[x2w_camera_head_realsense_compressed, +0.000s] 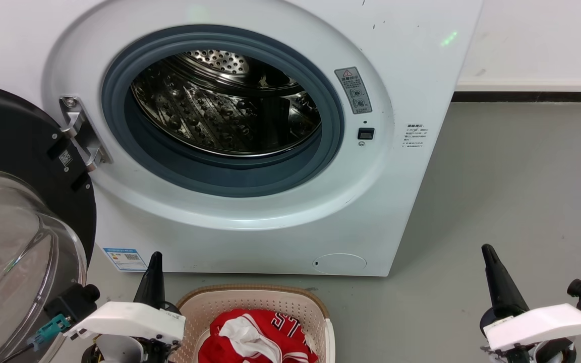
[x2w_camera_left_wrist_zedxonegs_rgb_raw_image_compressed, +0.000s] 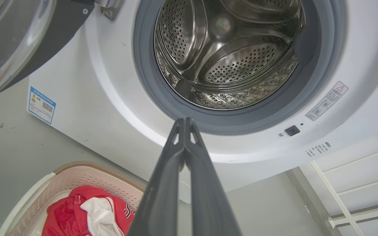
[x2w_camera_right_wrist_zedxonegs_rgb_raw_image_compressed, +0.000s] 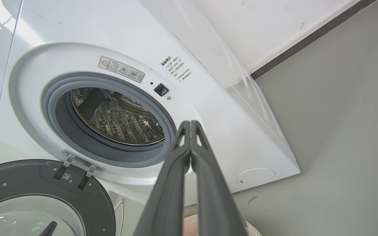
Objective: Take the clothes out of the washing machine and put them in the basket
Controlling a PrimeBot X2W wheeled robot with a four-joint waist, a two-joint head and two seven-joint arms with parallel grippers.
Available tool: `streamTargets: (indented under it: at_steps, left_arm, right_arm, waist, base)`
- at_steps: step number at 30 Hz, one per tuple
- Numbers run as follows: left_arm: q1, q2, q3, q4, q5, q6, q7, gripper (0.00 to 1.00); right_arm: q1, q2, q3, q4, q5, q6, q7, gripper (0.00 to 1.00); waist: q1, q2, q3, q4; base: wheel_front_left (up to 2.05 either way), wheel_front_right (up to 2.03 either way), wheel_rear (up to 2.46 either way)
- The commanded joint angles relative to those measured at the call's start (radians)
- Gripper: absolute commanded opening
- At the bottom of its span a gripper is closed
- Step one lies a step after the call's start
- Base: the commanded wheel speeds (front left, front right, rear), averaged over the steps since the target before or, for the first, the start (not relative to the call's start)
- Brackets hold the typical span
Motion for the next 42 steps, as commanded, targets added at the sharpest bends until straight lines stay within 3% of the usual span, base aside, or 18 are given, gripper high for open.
streamTargets:
  at_steps: [1, 42]
  left_arm:
    - [-0.029, -0.002, 0.009, -0.010, -0.029, -0.006, 0.006, 0.00]
    - [-0.037, -0.018, 0.083, -0.001, -0.468, -0.067, 0.118, 0.00]
  right_arm:
    - [-0.027, -0.008, -0.003, -0.004, 0.030, 0.000, 0.002, 0.00]
    - [-0.075, -0.010, -0.046, 0.058, 0.483, 0.000, 0.074, 0.00]
  waist:
    - [0.0000, 0.0000, 0.000, 0.000]
    - [-0.0001, 0.0000, -0.010, 0.000]
  base:
    - [0.00, 0.00, 0.00]
    - [0.00, 0.00, 0.00]
